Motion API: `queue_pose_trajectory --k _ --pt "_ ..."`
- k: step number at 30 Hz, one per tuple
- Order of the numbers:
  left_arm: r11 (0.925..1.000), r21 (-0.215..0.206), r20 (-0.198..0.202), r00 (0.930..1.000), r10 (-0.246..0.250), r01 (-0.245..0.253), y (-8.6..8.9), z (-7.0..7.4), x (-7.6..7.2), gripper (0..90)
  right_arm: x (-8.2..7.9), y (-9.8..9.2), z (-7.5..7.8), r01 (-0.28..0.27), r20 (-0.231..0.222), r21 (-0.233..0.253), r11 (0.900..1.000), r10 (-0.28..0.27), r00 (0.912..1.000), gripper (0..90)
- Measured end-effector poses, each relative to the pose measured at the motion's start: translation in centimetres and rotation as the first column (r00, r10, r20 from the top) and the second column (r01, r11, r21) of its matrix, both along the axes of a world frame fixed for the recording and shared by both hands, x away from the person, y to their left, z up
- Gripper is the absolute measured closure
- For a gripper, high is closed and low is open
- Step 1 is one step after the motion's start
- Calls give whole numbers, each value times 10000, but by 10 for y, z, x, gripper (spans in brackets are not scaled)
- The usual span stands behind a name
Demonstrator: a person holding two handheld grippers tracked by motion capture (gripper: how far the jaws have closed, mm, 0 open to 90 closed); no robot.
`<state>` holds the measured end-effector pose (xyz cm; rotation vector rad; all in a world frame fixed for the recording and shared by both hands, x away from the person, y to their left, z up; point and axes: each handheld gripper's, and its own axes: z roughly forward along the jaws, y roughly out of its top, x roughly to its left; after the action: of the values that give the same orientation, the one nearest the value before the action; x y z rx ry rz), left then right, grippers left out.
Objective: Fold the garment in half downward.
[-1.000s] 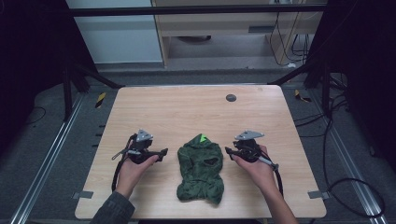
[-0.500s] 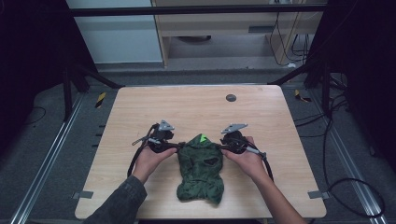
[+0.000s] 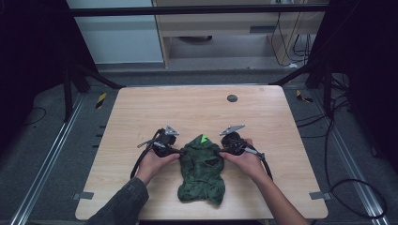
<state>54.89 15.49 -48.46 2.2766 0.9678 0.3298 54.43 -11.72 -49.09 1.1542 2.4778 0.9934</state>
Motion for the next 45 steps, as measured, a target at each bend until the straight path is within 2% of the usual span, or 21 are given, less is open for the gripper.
queue_pose_trajectory --k 5,8,9,10,11,12,13,14,17,18,21,22,24,29,35,39,45 --pt "10000 -8 -155 9999 -30 30 -3 -3 1 309 1 3 -2 -47 -63 -46 10000 47 10000 466" --pt "9998 -167 -349 9993 -116 110 -3 -3 1 388 0 6 -2 -270 8 -157 9995 270 9996 514" --pt "9997 -229 -424 9990 -120 111 -3 -3 1 388 0 6 -2 -270 8 -157 9995 270 9996 514" --pt "9994 -322 -467 9988 -173 158 -3 -3 0 430 -1 7 -1 -343 -17 -220 9992 343 9994 560" --pt "9994 -322 -467 9988 -173 158 -3 -3 0 464 -1 7 -1 -343 -17 -220 9992 343 9994 560" --pt "9989 -393 -531 9982 -274 254 -4 -3 -1 502 -2 8 -1 -512 16 -252 9984 513 9987 618" --pt "9989 -393 -531 9982 -274 254 -4 -3 -1 531 -2 8 -1 -512 16 -252 9984 513 9987 618" --pt "9976 -509 -651 9966 -497 464 -4 -3 -3 594 -2 10 0 -612 -44 -264 9978 611 9981 684" --pt "9961 -700 -776 9952 -594 540 -4 -3 -3 698 -2 11 0 -859 -174 -177 9961 856 9962 778" --pt "9947 -870 -895 9941 -618 540 -3 -3 -3 731 -2 11 0 -935 -250 -153 9955 931 9953 799" --pt "9947 -855 -988 9929 -655 571 -3 -2 -2 792 -1 12 2 -998 -358 -155 9949 992 9944 831" --pt "9947 -813 -953 9929 -709 632 -3 -2 -2 802 0 12 4 -1001 -274 -173 9948 996 9947 839" --pt "9954 -651 -802 9939 -756 705 -4 2 -2 811 1 9 6 -877 -271 106 9961 879 9958 841" --pt "9957 -641 -622 9955 -710 670 -5 10 -2 815 5 4 14 -848 -236 133 9963 851 9961 842" --pt "9955 -720 -299 9975 -642 620 -5 27 2 816 11 4 36 -827 139 142 9965 825 9965 842" --pt "9952 -814 -95 9984 -559 549 -4 37 4 816 15 4 43 -750 270 138 9971 746 9968 842" --pt "9958 -683 172 9981 -593 604 -4 50 8 812 19 4 56 -713 488 201 9973 702 9963 841"
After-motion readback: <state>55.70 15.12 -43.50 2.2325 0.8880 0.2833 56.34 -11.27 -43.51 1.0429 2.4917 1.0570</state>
